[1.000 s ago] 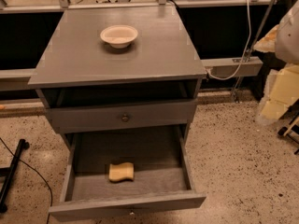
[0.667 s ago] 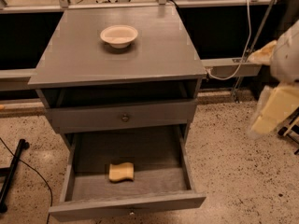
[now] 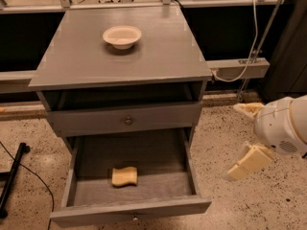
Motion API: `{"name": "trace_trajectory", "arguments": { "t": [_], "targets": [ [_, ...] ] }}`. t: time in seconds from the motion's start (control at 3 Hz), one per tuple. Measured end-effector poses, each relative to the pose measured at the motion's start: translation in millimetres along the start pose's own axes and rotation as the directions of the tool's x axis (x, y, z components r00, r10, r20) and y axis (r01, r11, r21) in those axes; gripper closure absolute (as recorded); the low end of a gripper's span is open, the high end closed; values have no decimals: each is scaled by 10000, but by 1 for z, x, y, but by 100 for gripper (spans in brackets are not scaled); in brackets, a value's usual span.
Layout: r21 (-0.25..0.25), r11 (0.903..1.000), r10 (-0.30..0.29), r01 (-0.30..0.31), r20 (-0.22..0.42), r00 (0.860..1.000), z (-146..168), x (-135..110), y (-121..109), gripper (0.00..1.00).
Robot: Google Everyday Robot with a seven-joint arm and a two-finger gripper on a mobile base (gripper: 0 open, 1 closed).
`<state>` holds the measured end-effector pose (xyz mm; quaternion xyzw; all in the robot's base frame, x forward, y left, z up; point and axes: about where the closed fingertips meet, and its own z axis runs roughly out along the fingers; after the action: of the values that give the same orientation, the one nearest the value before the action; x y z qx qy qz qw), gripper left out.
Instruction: Pick sponge from middle drawer and place on counter
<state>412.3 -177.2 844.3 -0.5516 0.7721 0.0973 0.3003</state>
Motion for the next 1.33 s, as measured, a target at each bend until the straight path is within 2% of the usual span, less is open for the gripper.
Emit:
{"name": "trace_trajectory", "arguments": {
  "t": [0.33,0.67,1.0,1.33],
  "targets": [
    [70,10000,-48,48,-76,10000,-5,-3,-2,0],
    [-383,9992,-118,116,-48,9999,4,0,0,0],
    [-683,9977,12,21,486,9988,34,9,1,0],
    [-981,9952,108,36,1454,9893,97,13,-5,0]
  ]
}}
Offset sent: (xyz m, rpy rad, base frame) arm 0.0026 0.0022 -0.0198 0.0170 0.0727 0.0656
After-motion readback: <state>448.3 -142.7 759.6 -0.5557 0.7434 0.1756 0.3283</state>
